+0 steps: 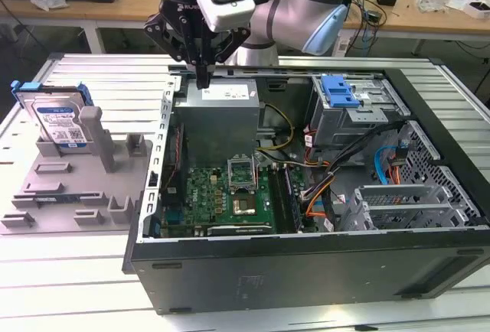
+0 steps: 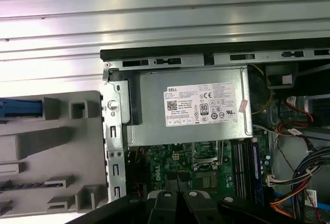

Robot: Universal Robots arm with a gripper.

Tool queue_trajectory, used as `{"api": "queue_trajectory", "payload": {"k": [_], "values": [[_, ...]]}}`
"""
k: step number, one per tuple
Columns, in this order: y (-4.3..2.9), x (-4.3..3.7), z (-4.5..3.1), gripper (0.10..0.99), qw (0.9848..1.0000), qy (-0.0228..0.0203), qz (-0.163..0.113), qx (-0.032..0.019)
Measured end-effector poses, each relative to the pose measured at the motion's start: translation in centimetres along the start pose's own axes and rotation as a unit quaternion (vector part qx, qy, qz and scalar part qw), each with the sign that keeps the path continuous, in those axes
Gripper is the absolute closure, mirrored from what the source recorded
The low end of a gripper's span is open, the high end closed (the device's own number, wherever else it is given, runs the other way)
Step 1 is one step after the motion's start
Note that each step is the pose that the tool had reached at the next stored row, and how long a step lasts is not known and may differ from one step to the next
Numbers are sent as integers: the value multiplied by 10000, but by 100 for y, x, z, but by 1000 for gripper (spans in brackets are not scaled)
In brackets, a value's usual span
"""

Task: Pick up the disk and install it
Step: 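Reach for the disk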

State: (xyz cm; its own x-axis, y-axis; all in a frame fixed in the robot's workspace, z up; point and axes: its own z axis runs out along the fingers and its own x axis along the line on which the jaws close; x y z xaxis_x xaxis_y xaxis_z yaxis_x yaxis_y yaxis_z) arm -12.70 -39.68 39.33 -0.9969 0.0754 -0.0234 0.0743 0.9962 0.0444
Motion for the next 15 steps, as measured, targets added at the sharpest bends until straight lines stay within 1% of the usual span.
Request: {"api": "queue_trajectory", "payload": {"k": [1, 5, 11, 13, 15], "values": [[-1, 32, -1, 980, 10000, 1, 0, 1], [13, 257, 8, 980, 10000, 11, -1, 0], [52, 490, 22, 980, 10000, 13, 0, 1], [80, 626, 30, 980, 10000, 13, 0, 1], [101, 694, 34, 980, 10000, 13, -1, 0]]}}
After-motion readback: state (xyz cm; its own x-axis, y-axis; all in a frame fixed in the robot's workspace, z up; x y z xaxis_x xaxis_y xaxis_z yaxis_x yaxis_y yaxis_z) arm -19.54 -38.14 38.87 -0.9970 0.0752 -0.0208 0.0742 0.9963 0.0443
